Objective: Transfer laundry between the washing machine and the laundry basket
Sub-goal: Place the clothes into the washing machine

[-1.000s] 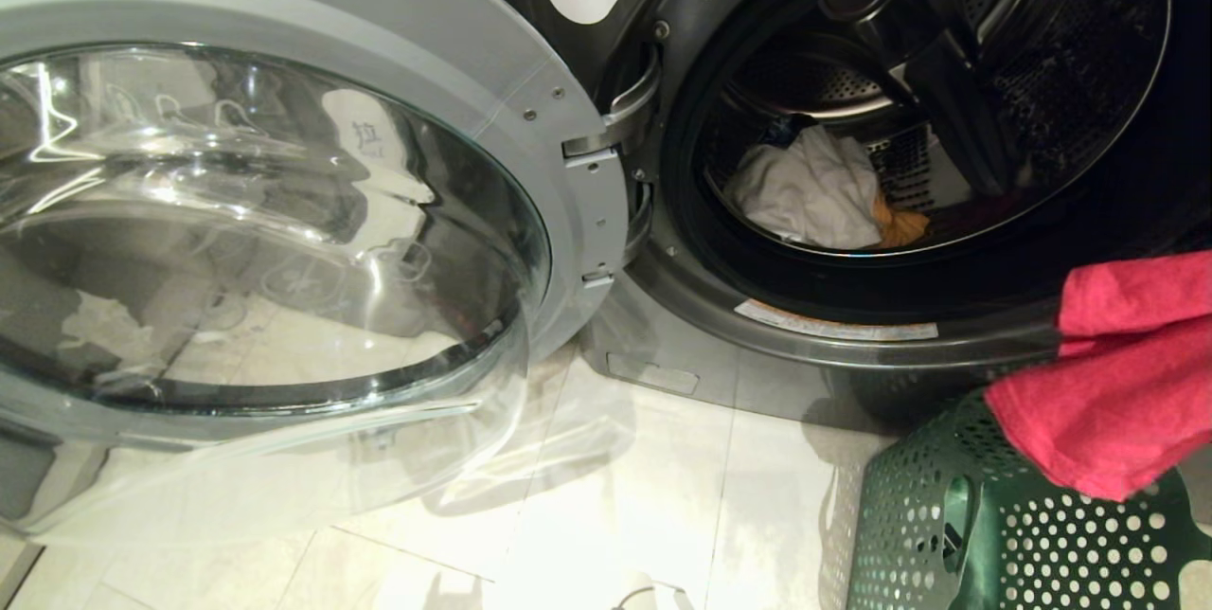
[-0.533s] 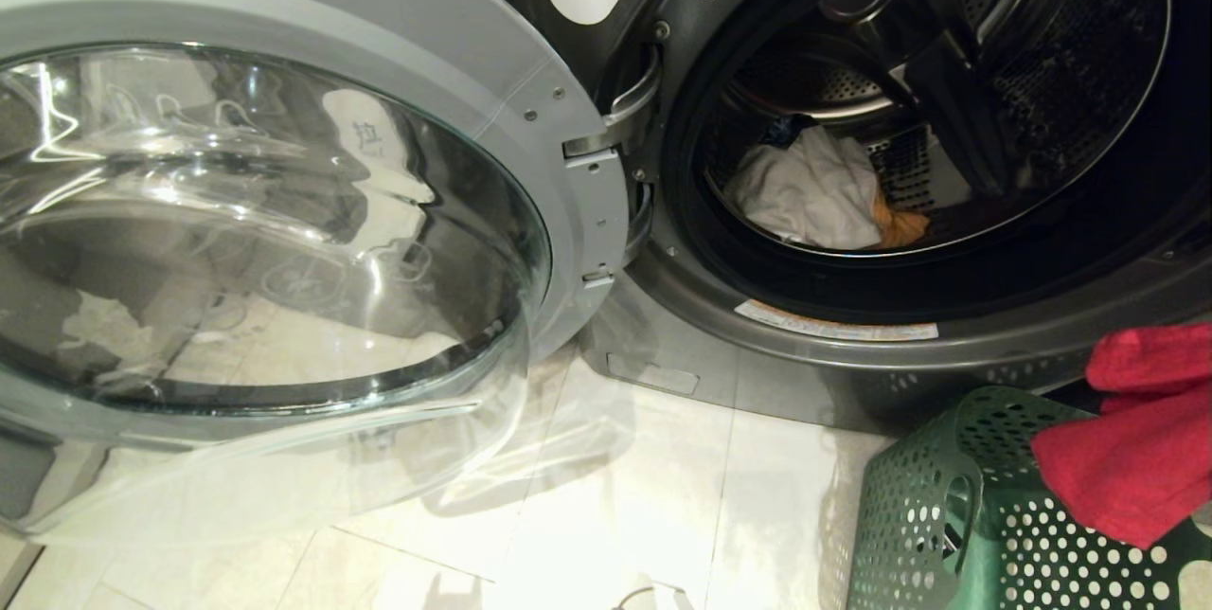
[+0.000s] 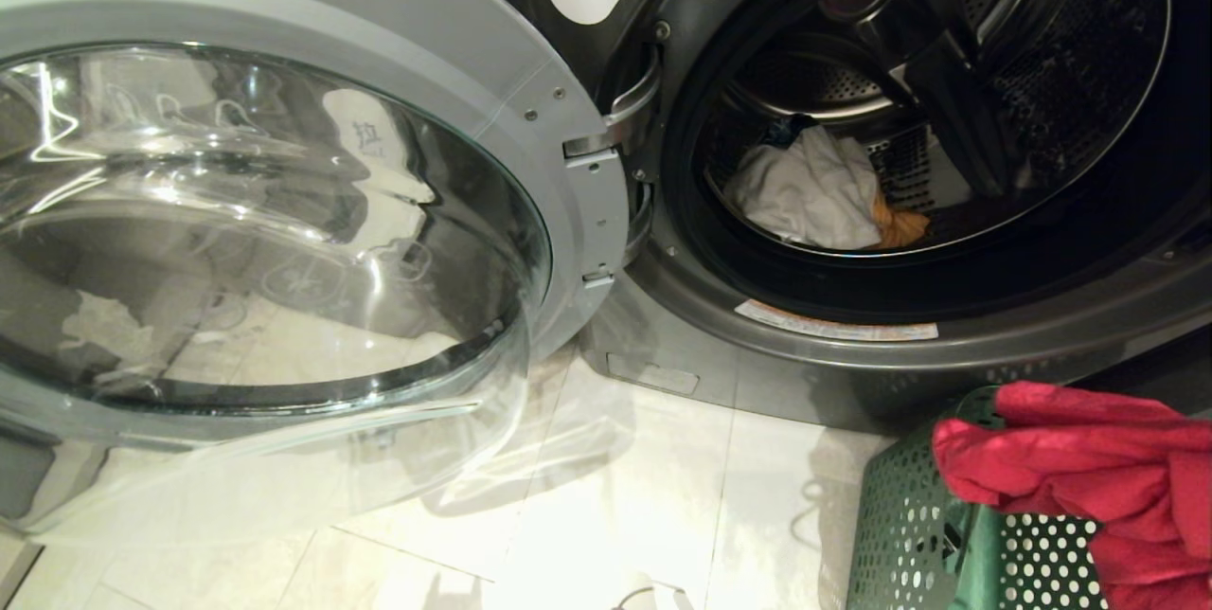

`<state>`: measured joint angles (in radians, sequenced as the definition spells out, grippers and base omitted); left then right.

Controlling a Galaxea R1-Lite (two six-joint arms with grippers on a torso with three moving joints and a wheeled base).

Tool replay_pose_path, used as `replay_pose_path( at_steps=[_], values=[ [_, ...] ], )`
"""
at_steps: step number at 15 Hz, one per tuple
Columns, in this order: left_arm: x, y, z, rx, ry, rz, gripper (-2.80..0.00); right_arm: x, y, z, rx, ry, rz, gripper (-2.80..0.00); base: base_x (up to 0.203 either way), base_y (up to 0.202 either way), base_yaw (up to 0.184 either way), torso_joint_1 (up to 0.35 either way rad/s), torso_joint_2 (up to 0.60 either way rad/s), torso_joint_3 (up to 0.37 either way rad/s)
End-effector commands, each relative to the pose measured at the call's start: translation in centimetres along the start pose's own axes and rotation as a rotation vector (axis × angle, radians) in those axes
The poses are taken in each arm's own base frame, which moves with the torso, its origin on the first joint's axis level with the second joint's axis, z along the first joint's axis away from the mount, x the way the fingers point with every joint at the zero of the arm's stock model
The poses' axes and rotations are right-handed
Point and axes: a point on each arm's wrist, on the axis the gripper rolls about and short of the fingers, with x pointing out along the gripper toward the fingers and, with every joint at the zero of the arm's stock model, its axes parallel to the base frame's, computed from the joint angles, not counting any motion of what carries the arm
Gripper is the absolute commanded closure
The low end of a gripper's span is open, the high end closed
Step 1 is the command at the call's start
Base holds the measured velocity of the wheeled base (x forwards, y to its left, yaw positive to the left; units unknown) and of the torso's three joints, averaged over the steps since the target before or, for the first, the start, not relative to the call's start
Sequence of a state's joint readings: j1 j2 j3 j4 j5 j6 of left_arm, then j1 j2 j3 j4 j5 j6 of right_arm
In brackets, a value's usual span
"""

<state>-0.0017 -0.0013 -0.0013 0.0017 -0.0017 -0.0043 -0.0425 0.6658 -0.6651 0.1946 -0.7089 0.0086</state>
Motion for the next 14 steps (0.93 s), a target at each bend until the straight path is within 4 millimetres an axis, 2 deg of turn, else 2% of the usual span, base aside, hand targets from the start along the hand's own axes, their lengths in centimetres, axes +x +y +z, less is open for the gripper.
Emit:
replay_pose_path(
  at_steps=[1,2,5,8,9,12,14],
  values=[
    [0.0,0.0,0.0,0.0,0.001,0.0,0.0,1.4,0.6,-1.4,-0.025,0.089,-0.089,0.0,0.0,0.0,0.0,0.0,0.0,0.0],
    [0.0,0.0,0.0,0.0,0.002,0.0,0.0,1.8,0.6,-2.4,-0.025,0.133,-0.126,0.0,0.0,0.0,0.0,0.0,0.0,0.0],
    [0.0,0.0,0.0,0.0,0.001,0.0,0.0,2.5,0.9,-7.1,-0.069,0.286,-0.139,0.0,0.0,0.0,0.0,0.0,0.0,0.0],
    [0.0,0.0,0.0,0.0,0.002,0.0,0.0,2.9,1.4,-12.2,-0.04,0.444,-0.09,0.0,0.0,0.0,0.0,0.0,0.0,0.0],
    [0.0,0.0,0.0,0.0,0.002,0.0,0.0,3.3,1.7,-13.2,-0.024,0.481,-0.066,0.0,0.0,0.0,0.0,0.0,0.0,0.0],
    [0.0,0.0,0.0,0.0,0.001,0.0,0.0,4.6,2.6,-13.6,0.023,0.469,0.011,0.0,0.0,0.0,0.0,0.0,0.0,0.0],
    [0.0,0.0,0.0,0.0,0.002,0.0,0.0,6.0,3.4,-13.0,0.033,0.468,0.023,0.0,0.0,0.0,0.0,0.0,0.0,0.0]
  ],
)
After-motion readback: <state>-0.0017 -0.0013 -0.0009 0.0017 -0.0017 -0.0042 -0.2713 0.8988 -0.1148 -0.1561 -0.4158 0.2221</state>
